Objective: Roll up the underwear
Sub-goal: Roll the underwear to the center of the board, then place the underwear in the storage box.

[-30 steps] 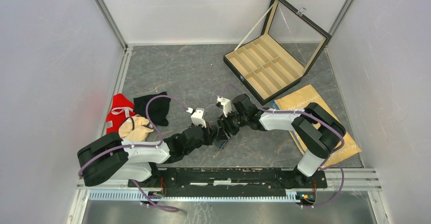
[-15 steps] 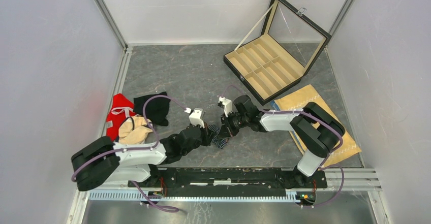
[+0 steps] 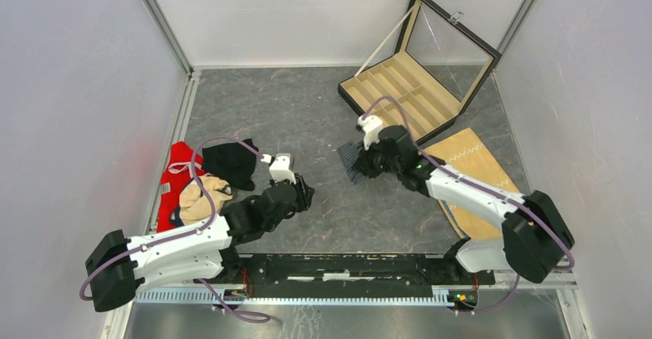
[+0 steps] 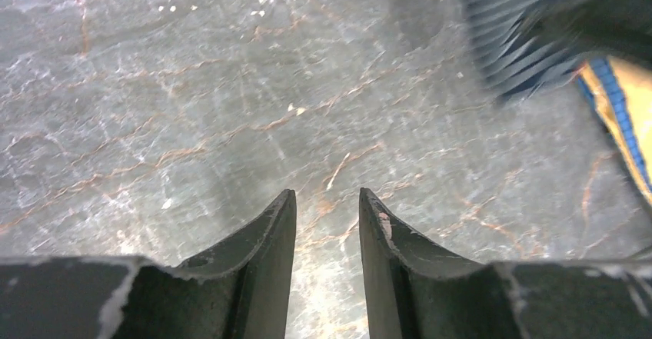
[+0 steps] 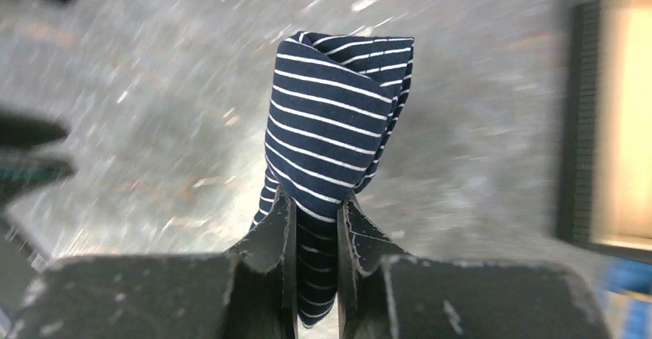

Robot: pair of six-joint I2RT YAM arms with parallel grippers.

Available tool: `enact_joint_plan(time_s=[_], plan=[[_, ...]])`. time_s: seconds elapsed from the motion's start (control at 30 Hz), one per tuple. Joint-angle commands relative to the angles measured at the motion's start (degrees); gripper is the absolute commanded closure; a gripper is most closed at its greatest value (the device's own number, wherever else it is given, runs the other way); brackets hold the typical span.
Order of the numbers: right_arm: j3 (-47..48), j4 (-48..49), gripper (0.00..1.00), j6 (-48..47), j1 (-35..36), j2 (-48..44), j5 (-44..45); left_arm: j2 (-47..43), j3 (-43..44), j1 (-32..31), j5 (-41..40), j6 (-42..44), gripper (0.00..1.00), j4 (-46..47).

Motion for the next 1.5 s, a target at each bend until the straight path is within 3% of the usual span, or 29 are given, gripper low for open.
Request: enact_joint_plan(time_s=[0.0, 0.13, 0.3, 0.4, 0.57, 0.83, 1.13, 1.47], plan=[[8.17, -4.63, 1.00, -4.43, -5.20, -4.29, 16.51, 0.70, -1.36, 0.76, -1.48, -3.08, 0.57, -3.98], [13.67, -4.63, 1.00, -10.37, -10.98, -4.21, 17.92, 2.85, -1.80, 1.35, 1.25, -2.69, 0.51, -3.56], [18.67, -4.43, 1.00, -24.26, -16.17, -0.66, 25.69, 4.66, -1.53, 1.65, 3.56, -1.44, 0.46, -3.71], [21.14, -4.67, 1.00, -28.77, -21.06, 2.35, 23.19, 4.76, -1.44, 1.91, 4.30, -0.57, 0.45, -3.70], [25.46, -4.18, 1.00, -33.53, -28.76, 8.38, 11.01, 6.19, -1.27, 2.81, 6.31, 1.94, 0.43, -2.14], [33.41, -4.36, 1.00, -41.61, -32.26, 19.33, 5.88, 10.61, -0.77, 4.57, 5.21, 4.21, 0.40, 0.44], [49.91, -2.13, 1.00, -44.71, -33.24, 34.57, 1.05, 11.73, -2.25, 5.91, 2.36, 5.29, 0.40, 2.05], [61.70, 2.06, 1.00, -46.41, -33.74, 48.14, -0.97, 16.42, -1.07, 10.21, 2.37, 5.44, 0.39, 3.62]])
